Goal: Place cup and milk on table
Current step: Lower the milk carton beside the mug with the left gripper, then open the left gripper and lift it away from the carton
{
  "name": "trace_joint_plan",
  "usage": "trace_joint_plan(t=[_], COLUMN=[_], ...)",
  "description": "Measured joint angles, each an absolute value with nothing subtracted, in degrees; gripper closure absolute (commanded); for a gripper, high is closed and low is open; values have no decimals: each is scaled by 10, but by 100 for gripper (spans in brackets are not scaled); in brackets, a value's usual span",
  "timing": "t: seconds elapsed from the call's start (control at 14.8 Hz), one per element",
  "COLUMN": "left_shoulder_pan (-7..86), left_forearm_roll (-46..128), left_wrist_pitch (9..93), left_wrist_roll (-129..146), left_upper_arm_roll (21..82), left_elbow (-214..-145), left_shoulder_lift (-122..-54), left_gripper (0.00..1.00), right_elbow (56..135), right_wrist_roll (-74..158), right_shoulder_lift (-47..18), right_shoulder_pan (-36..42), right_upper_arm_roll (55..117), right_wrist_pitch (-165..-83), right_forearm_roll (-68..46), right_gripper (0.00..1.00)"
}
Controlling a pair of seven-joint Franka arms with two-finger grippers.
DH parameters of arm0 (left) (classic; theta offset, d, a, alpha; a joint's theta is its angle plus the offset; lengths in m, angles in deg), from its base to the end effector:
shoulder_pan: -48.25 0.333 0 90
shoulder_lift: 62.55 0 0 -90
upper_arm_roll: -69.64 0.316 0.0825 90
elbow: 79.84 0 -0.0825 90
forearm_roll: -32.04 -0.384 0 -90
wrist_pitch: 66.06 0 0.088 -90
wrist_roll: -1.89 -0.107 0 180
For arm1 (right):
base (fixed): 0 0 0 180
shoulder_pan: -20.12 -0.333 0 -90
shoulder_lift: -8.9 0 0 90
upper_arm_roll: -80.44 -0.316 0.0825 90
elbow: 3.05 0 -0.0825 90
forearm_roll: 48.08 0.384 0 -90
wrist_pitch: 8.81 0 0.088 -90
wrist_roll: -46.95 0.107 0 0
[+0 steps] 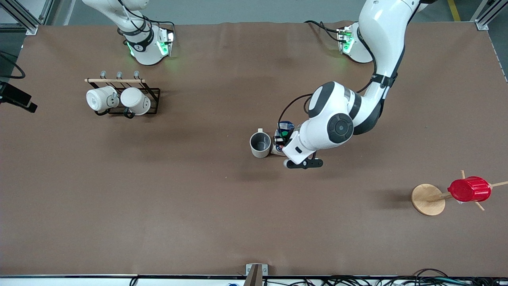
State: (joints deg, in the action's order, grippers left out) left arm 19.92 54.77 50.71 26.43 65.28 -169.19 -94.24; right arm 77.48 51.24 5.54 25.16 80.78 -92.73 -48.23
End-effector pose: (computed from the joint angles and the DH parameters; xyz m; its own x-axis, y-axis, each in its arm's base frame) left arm 0.5730 -0.3846 0.3235 0.9672 0.0219 -0.2529 0.0971 -0.9524 0.2890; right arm 0.5595 -0.0529 0.6596 0.9857 -0.1682 0.0007 -0.1682 -0.9857 0.0029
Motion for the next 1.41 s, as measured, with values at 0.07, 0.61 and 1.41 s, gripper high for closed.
trace_joint_plan(t=[0.07, 0.61, 1.41], left_shoulder_pan=[200, 198, 236], left_forearm_roll=[546, 530, 378], left_wrist_pitch=[507, 507, 506], left_wrist_roll=[264, 295, 303], left_upper_arm_roll=[654, 654, 657], left_elbow=[-1692, -1699, -1687], left_shoulder_lift=[-942, -942, -874], left_gripper=[70, 15, 0], right_elbow=[775, 775, 775], right_wrist_roll=[512, 512, 512], right_shoulder_lift=[55, 55, 55], right_shoulder_pan=[251, 249, 249], right_upper_arm_roll=[808, 808, 809], right_wrist_pitch=[-927, -927, -926], right_forearm_roll=[-482, -482, -482], right_gripper=[0, 0, 0])
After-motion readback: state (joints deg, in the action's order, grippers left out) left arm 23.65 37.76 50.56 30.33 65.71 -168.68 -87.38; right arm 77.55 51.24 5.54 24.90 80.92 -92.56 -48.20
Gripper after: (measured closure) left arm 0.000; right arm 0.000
